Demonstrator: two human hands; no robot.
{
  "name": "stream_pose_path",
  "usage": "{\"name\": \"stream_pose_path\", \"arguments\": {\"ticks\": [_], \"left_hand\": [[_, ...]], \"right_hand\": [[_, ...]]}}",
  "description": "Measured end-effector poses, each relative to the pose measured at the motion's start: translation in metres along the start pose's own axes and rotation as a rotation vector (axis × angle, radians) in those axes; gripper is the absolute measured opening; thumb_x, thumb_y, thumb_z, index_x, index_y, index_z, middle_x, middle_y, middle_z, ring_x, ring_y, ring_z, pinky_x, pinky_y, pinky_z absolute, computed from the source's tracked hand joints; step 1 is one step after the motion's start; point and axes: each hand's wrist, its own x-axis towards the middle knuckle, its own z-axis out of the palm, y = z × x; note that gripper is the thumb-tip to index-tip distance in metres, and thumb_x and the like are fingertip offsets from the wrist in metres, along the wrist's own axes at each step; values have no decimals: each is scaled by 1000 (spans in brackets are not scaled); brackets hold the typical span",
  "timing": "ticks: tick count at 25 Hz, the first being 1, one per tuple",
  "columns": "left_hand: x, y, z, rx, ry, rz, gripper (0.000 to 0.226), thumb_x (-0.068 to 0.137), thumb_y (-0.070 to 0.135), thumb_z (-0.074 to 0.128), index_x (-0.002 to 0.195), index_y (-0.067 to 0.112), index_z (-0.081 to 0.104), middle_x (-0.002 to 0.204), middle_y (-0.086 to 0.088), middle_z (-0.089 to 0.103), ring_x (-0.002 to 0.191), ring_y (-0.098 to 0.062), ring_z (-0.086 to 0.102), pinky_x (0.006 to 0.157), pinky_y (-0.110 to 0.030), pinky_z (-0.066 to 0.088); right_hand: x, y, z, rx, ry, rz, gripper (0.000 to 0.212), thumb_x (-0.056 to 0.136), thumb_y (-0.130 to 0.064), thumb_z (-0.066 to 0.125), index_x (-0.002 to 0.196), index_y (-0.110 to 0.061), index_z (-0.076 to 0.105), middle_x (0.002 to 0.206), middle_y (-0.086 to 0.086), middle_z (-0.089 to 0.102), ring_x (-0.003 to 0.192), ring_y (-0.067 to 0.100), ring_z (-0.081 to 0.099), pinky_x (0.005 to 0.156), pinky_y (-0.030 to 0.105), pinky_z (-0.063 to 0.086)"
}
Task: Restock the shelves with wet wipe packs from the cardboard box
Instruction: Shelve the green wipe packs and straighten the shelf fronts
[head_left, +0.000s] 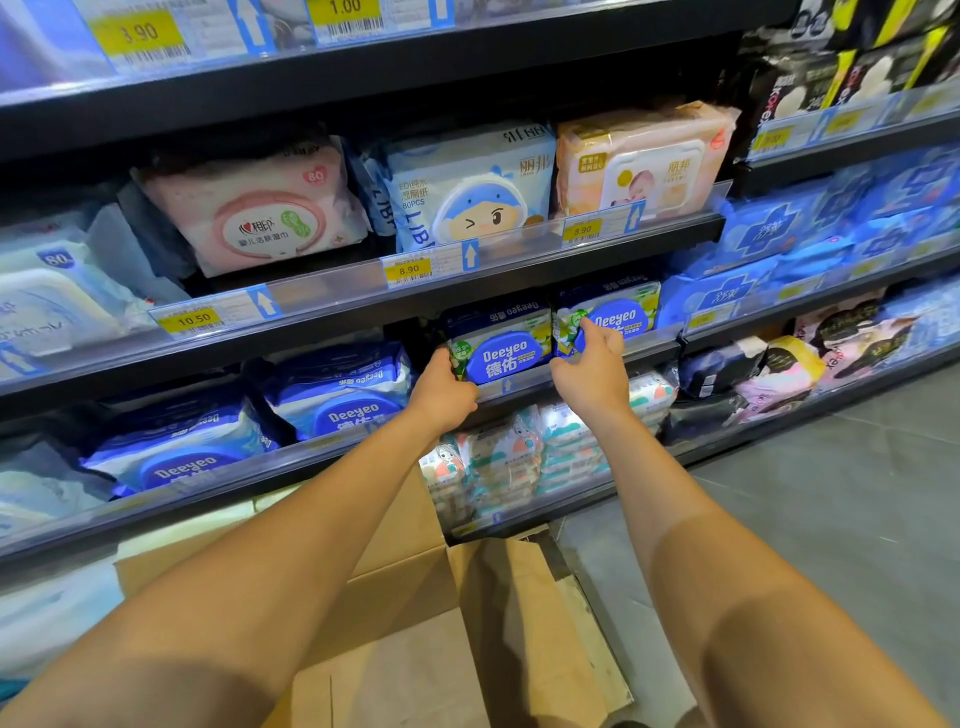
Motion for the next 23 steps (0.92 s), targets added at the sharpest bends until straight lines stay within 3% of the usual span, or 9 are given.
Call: {"name": "stream_pose_path", "arguments": {"ticks": [5, 10, 13, 17, 20, 23], "left_hand": [[7, -3, 1, -7, 6, -10, 39, 94, -4, 59, 118, 22, 42, 93, 13, 48, 98, -26, 58, 95, -57, 58], [14, -7, 0, 8, -20, -21, 39, 85, 9, 66, 116, 22, 47, 110, -5, 62, 110, -34, 66, 90, -58, 59], [6, 0, -3, 90, -20, -3, 42, 86, 17, 69, 122, 18, 46, 115, -11, 64, 106, -34, 65, 92, -56, 58], [-13, 12, -2, 153, 12, -11, 38, 97, 16, 61, 130, 12, 43, 117, -16, 62, 100, -31, 62, 85, -46, 54], [-37, 17, -1, 202, 29, 66, 42, 96, 18, 62, 134, 14, 45, 128, -9, 57, 107, -33, 63, 81, -40, 54], [-70, 4, -12, 348, 36, 225, 58, 96, 16, 58, 151, 17, 40, 149, -2, 42, 122, -34, 58, 99, -46, 52]], "right_hand": [[1, -1, 1, -28, -4, 7, 75, 92, -31, 64, 159, -22, 29, 147, -7, 30, 103, 25, 62, 100, 51, 50], [2, -2, 2, -39, -30, 9, 80, 91, -33, 65, 160, -23, 25, 149, -8, 25, 106, 27, 62, 97, 50, 52], [2, -5, -3, -1, -70, 16, 81, 91, -34, 65, 160, -22, 25, 154, -7, 23, 109, 29, 62, 98, 52, 52], [-13, -9, -9, -65, -82, -25, 79, 91, -29, 66, 160, -20, 27, 162, 0, 25, 143, 29, 39, 111, 54, 42], [-39, -13, -7, -223, -100, -113, 78, 89, -31, 66, 158, -22, 30, 161, 1, 29, 148, 28, 29, 116, 53, 36], [-65, -25, 0, -323, -148, -206, 77, 88, -31, 69, 156, -22, 34, 164, 3, 25, 151, 28, 23, 120, 50, 30]]}}
